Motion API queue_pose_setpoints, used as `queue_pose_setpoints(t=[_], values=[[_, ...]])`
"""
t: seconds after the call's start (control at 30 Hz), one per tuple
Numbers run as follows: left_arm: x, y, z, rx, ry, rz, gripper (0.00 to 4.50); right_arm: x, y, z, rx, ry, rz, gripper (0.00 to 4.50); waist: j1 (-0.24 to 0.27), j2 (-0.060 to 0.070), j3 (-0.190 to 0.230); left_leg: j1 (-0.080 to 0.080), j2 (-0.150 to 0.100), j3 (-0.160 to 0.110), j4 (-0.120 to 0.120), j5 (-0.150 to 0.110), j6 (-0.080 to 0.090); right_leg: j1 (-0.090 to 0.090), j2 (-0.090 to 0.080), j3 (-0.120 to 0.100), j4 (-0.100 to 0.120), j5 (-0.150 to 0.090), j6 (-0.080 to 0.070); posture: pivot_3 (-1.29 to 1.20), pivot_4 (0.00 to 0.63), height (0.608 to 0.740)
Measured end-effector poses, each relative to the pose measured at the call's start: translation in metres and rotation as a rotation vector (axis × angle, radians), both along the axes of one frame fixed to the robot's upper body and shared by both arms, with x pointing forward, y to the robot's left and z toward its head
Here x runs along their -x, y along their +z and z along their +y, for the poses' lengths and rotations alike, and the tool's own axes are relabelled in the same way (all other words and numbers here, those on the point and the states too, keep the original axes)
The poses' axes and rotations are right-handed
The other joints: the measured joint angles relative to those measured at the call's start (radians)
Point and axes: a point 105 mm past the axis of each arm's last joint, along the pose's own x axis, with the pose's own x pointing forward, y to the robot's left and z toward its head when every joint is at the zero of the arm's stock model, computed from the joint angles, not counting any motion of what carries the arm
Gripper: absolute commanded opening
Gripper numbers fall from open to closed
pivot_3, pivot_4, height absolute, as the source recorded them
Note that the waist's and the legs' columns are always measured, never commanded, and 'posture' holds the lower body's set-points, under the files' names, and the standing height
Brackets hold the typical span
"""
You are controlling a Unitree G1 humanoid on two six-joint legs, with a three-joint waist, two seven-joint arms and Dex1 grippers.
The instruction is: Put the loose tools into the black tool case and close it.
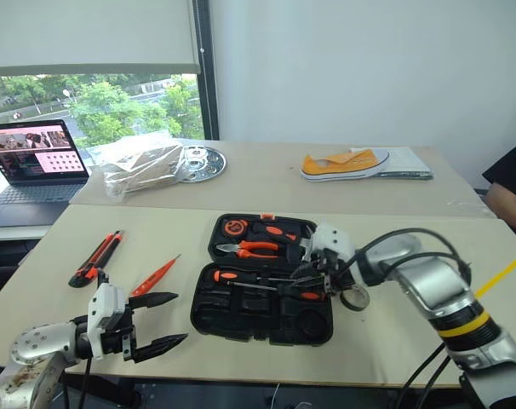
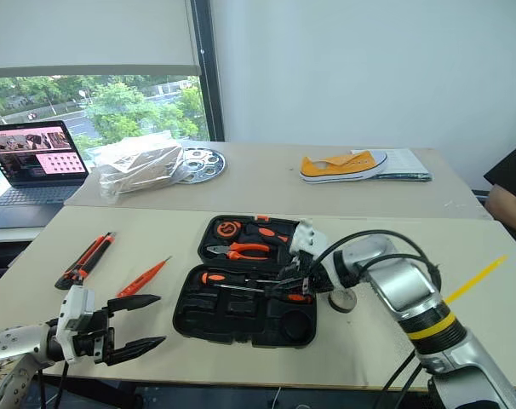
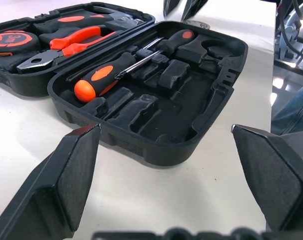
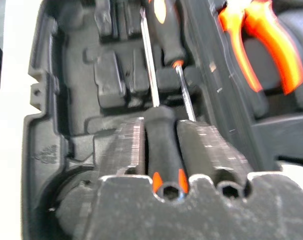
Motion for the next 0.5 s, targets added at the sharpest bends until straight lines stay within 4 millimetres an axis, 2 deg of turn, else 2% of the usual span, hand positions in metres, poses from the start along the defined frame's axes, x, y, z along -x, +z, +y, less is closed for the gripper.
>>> queue_pose_setpoints(t=[0.03, 0.5], values=[[0.000, 0.000, -0.001, 0.000, -0.002, 0.000, 4.50, 0.000, -0.003, 0.003, 0.003, 0.005, -0.001, 0.07, 0.000, 0.000, 0.000, 0.000, 0.000, 0.000, 0.000, 0.000, 0.000, 0.000, 0.000, 0.000, 0.000, 0.000, 0.000, 0.00, 0.150, 0.740], [0.000, -0.004, 0.002, -0.010, 0.027, 0.012, 4.50, -0.011, -0.012, 0.021, 0.031, 0.005, -0.018, 0.07, -0.009, 0.000, 0.000, 0.005, 0.000, 0.001, 0.000, 0.002, -0.003, 0.000, 0.000, 0.005, 0.008, -0.001, -0.002, 0.00, 0.150, 0.740]])
